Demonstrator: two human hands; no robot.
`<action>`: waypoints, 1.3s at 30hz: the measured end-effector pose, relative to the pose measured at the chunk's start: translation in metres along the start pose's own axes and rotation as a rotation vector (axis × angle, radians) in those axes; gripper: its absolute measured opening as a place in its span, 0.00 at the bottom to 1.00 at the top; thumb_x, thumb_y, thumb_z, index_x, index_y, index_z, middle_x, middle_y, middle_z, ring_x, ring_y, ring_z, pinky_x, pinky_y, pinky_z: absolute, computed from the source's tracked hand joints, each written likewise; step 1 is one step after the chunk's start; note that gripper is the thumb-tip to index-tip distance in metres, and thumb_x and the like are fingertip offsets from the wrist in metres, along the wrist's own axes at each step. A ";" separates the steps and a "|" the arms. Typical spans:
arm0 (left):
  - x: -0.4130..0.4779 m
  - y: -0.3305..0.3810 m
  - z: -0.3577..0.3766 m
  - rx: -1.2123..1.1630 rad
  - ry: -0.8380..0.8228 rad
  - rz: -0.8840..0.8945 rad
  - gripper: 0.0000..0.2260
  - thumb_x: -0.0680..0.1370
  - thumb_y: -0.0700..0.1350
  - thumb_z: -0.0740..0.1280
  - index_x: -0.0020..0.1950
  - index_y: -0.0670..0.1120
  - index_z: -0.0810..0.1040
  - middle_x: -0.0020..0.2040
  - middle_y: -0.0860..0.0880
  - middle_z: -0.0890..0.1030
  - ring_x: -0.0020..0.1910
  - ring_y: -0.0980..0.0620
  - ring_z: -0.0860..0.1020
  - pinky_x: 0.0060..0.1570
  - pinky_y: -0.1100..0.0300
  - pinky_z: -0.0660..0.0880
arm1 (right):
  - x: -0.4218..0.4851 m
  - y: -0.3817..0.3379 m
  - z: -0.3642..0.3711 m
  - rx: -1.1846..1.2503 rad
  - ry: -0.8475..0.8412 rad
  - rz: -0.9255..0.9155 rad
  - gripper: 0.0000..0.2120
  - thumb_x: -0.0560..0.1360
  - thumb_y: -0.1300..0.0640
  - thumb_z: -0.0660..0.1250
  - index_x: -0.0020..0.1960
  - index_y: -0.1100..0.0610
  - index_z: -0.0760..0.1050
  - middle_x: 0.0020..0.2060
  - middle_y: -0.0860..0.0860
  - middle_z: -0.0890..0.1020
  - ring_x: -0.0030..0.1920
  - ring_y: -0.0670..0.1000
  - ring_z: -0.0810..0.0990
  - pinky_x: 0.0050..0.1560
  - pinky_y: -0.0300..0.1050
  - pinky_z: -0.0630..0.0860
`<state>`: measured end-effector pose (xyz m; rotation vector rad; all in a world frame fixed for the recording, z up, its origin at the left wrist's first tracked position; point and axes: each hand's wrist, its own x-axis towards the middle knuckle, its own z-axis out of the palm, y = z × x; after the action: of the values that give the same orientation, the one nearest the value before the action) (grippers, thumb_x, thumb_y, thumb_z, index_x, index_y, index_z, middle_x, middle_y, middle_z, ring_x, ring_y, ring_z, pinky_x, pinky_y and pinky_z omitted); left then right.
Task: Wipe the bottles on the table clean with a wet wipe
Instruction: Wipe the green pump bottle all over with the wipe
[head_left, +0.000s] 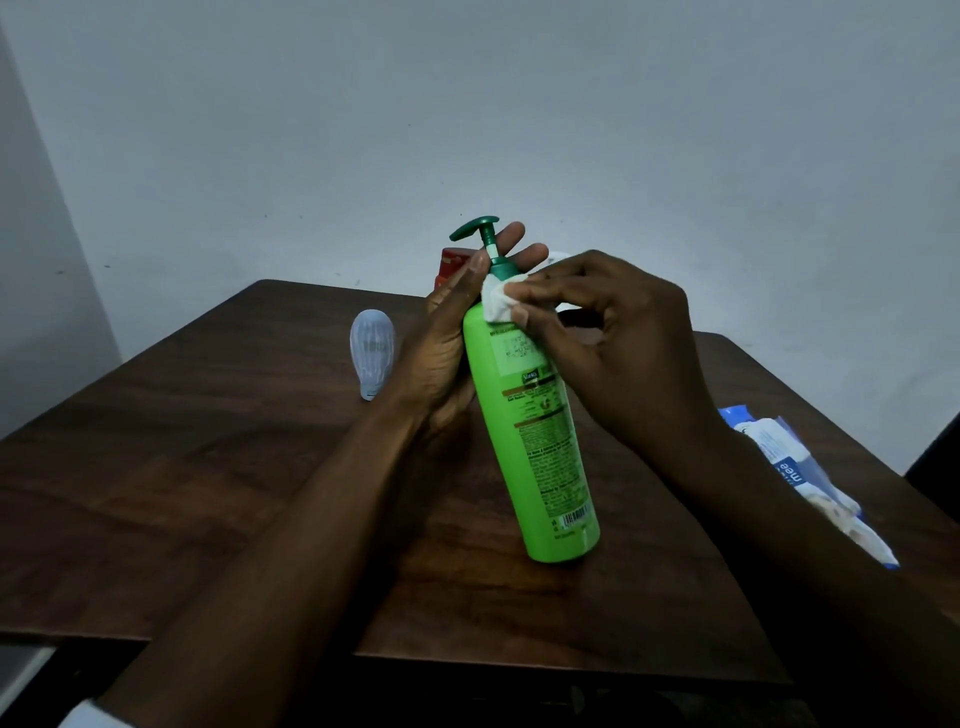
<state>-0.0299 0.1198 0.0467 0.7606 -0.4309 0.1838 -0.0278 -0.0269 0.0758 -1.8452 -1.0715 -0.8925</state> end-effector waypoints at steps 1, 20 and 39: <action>0.000 0.000 0.000 0.002 0.007 -0.002 0.17 0.85 0.48 0.57 0.71 0.44 0.72 0.59 0.47 0.83 0.57 0.50 0.81 0.65 0.49 0.74 | -0.001 0.001 0.001 0.007 0.005 0.008 0.07 0.76 0.58 0.74 0.53 0.56 0.86 0.46 0.50 0.85 0.50 0.46 0.84 0.49 0.50 0.82; 0.005 -0.001 -0.012 0.024 -0.044 0.073 0.23 0.80 0.48 0.61 0.74 0.41 0.69 0.57 0.46 0.83 0.67 0.47 0.75 0.70 0.51 0.70 | -0.007 0.017 0.002 0.066 -0.018 0.346 0.09 0.77 0.56 0.72 0.56 0.53 0.85 0.48 0.43 0.86 0.49 0.38 0.83 0.46 0.23 0.72; 0.006 -0.004 -0.014 -0.081 -0.017 -0.007 0.17 0.86 0.47 0.52 0.69 0.44 0.72 0.60 0.46 0.83 0.61 0.48 0.81 0.64 0.51 0.77 | -0.016 0.037 -0.005 0.297 -0.082 0.348 0.08 0.74 0.59 0.75 0.53 0.57 0.85 0.49 0.49 0.87 0.52 0.47 0.85 0.57 0.49 0.81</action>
<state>-0.0194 0.1268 0.0381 0.6841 -0.4492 0.1525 -0.0013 -0.0481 0.0538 -1.7546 -0.8435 -0.4331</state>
